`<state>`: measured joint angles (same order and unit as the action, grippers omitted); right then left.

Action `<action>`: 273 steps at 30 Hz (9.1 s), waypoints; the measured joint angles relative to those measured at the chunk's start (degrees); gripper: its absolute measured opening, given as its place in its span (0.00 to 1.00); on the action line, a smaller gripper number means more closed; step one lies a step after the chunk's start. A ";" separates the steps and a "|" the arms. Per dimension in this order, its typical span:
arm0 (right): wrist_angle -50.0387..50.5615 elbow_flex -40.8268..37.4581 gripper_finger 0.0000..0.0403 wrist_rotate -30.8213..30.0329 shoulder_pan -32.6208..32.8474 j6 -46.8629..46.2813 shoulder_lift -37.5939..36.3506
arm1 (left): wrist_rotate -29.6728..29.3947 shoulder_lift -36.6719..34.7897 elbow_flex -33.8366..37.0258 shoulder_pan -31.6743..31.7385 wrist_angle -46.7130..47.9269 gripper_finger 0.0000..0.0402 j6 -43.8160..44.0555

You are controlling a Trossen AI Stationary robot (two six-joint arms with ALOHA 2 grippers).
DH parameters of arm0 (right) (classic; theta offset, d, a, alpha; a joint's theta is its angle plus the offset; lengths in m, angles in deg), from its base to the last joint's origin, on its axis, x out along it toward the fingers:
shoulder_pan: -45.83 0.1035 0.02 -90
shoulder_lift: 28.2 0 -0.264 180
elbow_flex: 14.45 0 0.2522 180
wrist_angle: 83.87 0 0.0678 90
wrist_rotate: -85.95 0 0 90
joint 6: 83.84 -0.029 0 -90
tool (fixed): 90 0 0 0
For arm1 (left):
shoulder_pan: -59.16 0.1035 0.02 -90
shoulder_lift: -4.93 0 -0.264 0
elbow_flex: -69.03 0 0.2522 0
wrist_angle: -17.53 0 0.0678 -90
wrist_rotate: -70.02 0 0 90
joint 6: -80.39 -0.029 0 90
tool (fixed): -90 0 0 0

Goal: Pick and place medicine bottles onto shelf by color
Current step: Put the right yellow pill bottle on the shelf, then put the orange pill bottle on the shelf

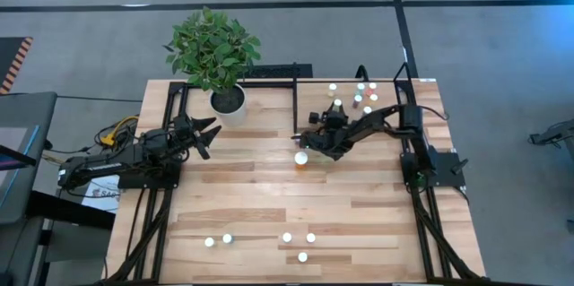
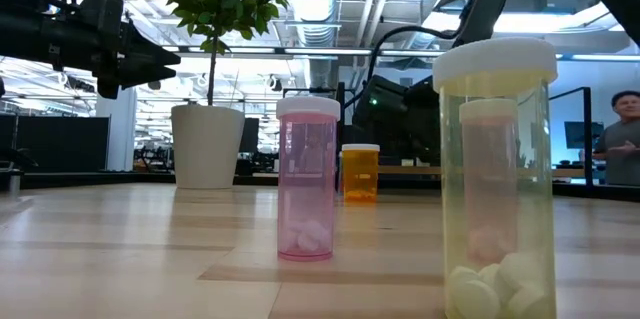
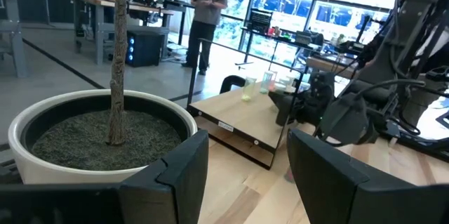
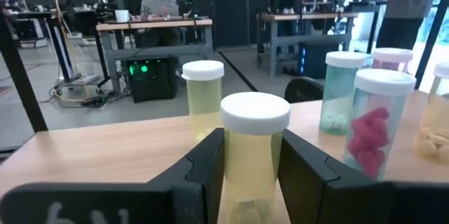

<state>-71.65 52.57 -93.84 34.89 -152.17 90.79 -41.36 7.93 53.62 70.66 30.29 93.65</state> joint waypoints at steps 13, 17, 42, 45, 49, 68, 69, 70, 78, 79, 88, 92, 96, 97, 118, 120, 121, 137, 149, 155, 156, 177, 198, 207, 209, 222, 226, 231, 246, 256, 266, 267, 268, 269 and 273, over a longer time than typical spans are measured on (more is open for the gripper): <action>-0.11 -0.02 0.37 0.01 0.55 -0.04 -0.11 | 0.00 0.00 0.00 0.00 0.00 0.45 0.00; -0.21 -0.02 0.39 0.01 1.09 0.76 -0.11 | 0.00 0.00 0.00 0.00 0.02 0.45 0.00; 2.43 -0.03 0.65 -0.34 1.63 1.28 -3.64 | 0.02 0.00 0.00 0.00 0.00 0.45 0.00; 5.64 -0.11 0.65 0.06 1.83 1.24 -7.24 | 0.02 0.00 0.00 -0.02 0.01 0.45 -0.02; 12.06 -0.09 0.65 3.64 1.88 -1.82 -12.19 | 0.02 0.00 0.00 -0.02 0.00 0.45 0.00; 51.66 -0.11 0.65 55.60 -0.63 -24.86 -49.13 | 0.01 0.00 0.00 0.00 0.01 0.45 -0.01; 53.31 -0.11 0.65 59.77 -1.54 -24.86 -50.88 | 0.02 0.00 0.00 -0.01 0.00 0.45 0.00; 55.22 -0.11 0.65 63.70 -2.47 -24.86 -52.59 | 0.01 0.00 0.01 0.00 0.01 0.45 0.00; 70.01 -0.09 0.65 86.23 -5.99 -31.00 -60.92 | 0.02 0.00 0.01 -0.02 0.00 0.45 0.00; 71.12 -0.09 0.65 87.47 -5.69 -31.15 -61.63 | 0.01 -0.02 0.01 -0.01 0.01 0.45 -0.01; 67.21 -0.11 0.57 87.48 0.99 -3.83 -69.42 | 0.00 -0.01 0.00 0.00 0.00 0.45 0.00; 58.61 -0.11 0.51 87.46 3.52 8.37 -73.75 | 0.02 0.00 0.00 -0.02 0.00 0.45 0.00; 54.29 -0.07 0.44 87.46 5.67 17.46 -76.04 | 0.00 -0.01 0.00 0.00 0.00 0.45 0.00; 54.39 -0.07 0.43 87.47 6.06 19.81 -76.22 | 0.00 -0.02 0.00 0.00 0.01 0.45 0.00; 15.37 -19.78 0.27 83.39 3.60 18.04 -79.97 | 0.01 0.00 0.00 0.00 0.00 0.45 0.00; 13.50 -19.78 0.28 83.43 2.48 12.51 -75.58 | 0.00 -0.02 0.00 0.00 0.00 0.45 0.00; 13.28 -19.74 0.28 83.65 2.02 10.12 -73.30 | 0.02 -0.01 0.00 0.00 0.01 0.45 0.00; 43.32 12.72 0.28 90.33 1.07 -0.91 -37.27 | 0.02 -0.01 0.01 -0.01 0.00 0.45 0.00; 59.05 31.68 0.28 93.02 1.74 -15.54 -19.68 | 0.02 -0.01 0.00 0.00 0.01 0.45 0.00; 59.91 35.77 0.28 92.99 3.42 -26.22 -15.80 | 0.02 -0.01 0.00 -0.01 0.01 0.45 0.00; 59.88 36.26 0.28 92.97 3.68 -27.94 -15.21 | 0.02 0.00 0.00 -0.01 0.02 0.45 0.00; 62.25 42.88 0.80 92.04 6.00 -34.89 -6.97 | 0.02 -0.02 0.00 -0.02 0.00 0.45 0.00; 60.12 42.92 0.91 93.52 5.81 -33.48 0.55 | 0.02 0.00 0.00 0.00 0.01 0.45 0.00; 59.05 42.84 0.78 94.02 5.14 -32.28 1.49 | 0.02 0.00 0.02 0.00 0.00 0.45 0.00; 58.87 42.88 0.73 94.03 5.16 -32.28 1.34 | 0.02 0.00 0.02 -0.02 0.02 0.45 0.00; 59.00 42.90 0.52 94.21 5.22 -32.18 1.34 | 0.02 0.00 0.00 0.00 0.01 0.45 0.00; 59.73 42.90 0.56 94.49 5.11 -32.46 1.22 | 0.02 0.00 0.00 0.00 0.00 0.45 0.00; 61.58 42.79 0.57 94.75 4.47 -33.58 0.32 | 0.02 0.00 0.00 -0.02 0.00 0.45 0.00; 79.14 42.90 0.54 88.23 0.22 -35.88 -13.45 | -0.04 0.02 0.00 -0.01 0.01 0.45 0.00; 80.48 33.37 0.53 85.17 -6.20 -39.80 -23.66 | -0.07 0.00 0.01 0.00 0.00 0.45 -0.01; 77.97 16.52 0.53 85.78 -13.99 -45.45 -38.88 | -0.04 0.00 0.00 0.00 0.00 0.45 0.00; 77.62 15.13 0.53 85.78 -14.71 -46.94 -40.07 | -0.04 0.00 0.00 0.00 0.00 0.45 0.00; 77.37 13.74 0.53 85.75 -15.43 -48.54 -41.20 | -0.02 0.00 0.00 -0.01 0.00 0.45 0.00; 76.83 12.28 0.53 85.73 -16.10 -50.30 -42.30 | -0.02 0.00 0.02 0.00 0.00 0.45 0.00; 74.62 7.09 0.53 86.61 -18.37 -57.53 -46.31 | -0.02 0.00 0.01 -0.01 0.00 0.45 0.00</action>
<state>2.97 59.66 -7.23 16.52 -209.70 44.48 -41.38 7.93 53.63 70.65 30.29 93.65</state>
